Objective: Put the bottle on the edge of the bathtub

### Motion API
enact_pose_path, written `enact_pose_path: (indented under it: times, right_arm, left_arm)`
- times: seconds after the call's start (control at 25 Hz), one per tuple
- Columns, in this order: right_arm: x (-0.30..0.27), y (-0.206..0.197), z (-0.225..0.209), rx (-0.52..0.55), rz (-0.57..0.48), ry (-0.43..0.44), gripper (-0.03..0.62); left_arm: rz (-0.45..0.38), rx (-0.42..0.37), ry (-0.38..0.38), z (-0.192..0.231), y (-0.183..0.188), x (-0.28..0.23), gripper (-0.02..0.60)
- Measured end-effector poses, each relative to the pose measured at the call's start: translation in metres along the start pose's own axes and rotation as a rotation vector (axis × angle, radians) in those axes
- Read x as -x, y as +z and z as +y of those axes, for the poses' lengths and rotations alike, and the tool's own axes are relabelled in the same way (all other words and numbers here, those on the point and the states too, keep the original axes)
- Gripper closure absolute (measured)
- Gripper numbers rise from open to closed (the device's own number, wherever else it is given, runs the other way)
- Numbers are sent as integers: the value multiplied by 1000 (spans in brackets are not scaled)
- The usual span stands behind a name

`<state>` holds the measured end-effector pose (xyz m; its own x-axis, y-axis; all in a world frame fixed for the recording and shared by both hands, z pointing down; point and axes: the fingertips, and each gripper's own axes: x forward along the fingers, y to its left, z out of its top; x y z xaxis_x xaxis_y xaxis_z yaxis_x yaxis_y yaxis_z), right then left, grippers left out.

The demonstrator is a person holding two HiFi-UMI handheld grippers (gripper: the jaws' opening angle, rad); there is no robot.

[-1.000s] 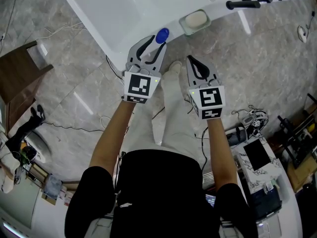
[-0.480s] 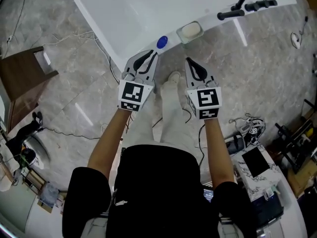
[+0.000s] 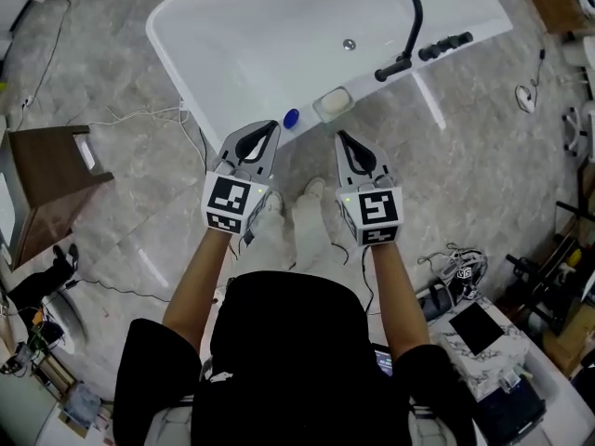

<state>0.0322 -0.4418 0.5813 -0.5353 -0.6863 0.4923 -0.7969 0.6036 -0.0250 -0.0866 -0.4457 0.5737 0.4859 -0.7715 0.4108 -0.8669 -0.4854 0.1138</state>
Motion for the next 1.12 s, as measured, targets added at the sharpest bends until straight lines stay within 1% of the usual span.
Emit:
enact_pose_path:
  times: [0.12,0.28,0.52,0.64,0.84,1.12]
  right_arm:
    - [19,34,-4,16,-47,-27,571]
    - [45,71,-6,42,-100,-59,572]
    - [78,128,-21,-15,-229,-77,572]
    - [95,153,-23,-15,-287,-90,572]
    - [116,181,-24,-1,-345,-101,572]
    - [134,200,-17,22,-384,-114,571]
  left_arm:
    - [-32,-37,-15,-11,31,14,568]
    - [-73,-54,-11,-20,67,40,568]
    - [-151,-84,15,-26,118,66,568]
    - [-186,-81,34,-26,138,80,568]
    - [-230,-107,63,-29,172,100,568]
    - [-312,-154,70,-34,217,125,568]
